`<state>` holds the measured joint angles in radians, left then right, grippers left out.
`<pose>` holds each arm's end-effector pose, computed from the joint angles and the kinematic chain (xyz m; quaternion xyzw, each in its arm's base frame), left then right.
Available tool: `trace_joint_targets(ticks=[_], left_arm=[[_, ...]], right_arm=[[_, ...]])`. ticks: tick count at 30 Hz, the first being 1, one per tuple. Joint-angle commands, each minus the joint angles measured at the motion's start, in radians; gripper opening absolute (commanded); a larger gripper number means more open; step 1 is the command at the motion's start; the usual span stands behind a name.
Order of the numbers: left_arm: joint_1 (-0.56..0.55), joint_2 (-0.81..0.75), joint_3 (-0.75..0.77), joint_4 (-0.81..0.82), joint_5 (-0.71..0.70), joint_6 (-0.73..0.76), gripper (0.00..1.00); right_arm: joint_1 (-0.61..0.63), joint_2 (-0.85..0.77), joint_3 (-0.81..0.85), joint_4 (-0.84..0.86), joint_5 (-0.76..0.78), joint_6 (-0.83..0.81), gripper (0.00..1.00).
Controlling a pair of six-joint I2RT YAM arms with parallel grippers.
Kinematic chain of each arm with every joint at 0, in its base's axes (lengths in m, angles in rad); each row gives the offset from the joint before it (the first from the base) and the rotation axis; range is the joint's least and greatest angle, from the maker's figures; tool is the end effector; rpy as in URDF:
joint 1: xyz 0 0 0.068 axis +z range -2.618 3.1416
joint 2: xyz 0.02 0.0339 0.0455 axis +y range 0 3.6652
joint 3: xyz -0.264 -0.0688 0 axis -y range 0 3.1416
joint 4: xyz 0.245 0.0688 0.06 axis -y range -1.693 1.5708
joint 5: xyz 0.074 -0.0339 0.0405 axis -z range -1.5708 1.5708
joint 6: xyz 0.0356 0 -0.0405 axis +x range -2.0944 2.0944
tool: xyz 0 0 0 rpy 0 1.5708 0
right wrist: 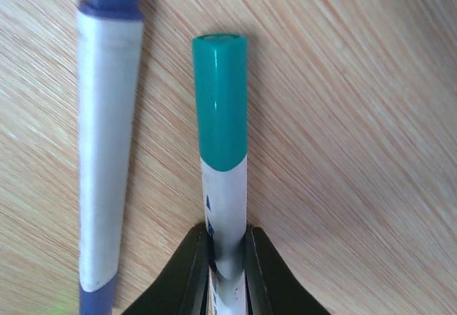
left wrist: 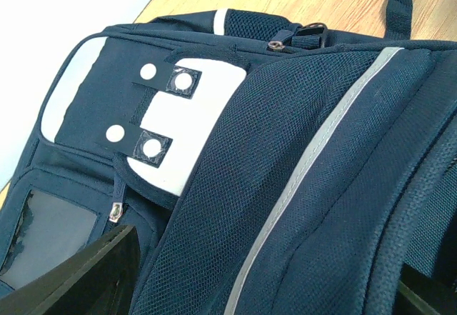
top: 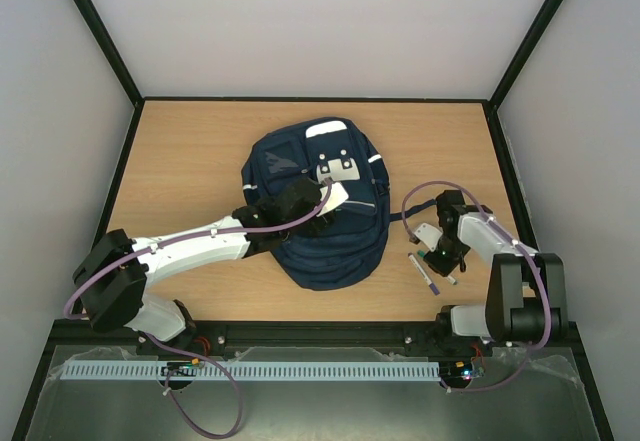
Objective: Pack the student bag
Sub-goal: Pick up the stationery from the center of the board.
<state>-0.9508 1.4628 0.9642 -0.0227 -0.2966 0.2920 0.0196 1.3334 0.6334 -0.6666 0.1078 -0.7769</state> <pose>0.1997 -0.2618 0.2577 0.4381 0.7390 -0.0393 0.5102 0.2062 0.0002 0.1510 -0.3802 0.9177 -0.0874 0.0748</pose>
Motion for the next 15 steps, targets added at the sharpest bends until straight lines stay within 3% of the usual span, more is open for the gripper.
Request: trace_joint_targets(ticks=[1,10,15], left_arm=[[-0.005,0.012,0.039,0.023,-0.019,0.003,0.73],[-0.005,0.011,0.038,0.023,-0.018,0.002,0.73],[-0.002,0.013,0.04,0.023,-0.015,0.0,0.73]], right_arm=[[-0.003,0.028,0.035,-0.071,-0.086,0.029,0.11],[0.004,-0.088,0.21,-0.212,-0.188,0.059,0.07],[0.075,-0.175,0.299,-0.256,-0.251,0.08,0.05]])
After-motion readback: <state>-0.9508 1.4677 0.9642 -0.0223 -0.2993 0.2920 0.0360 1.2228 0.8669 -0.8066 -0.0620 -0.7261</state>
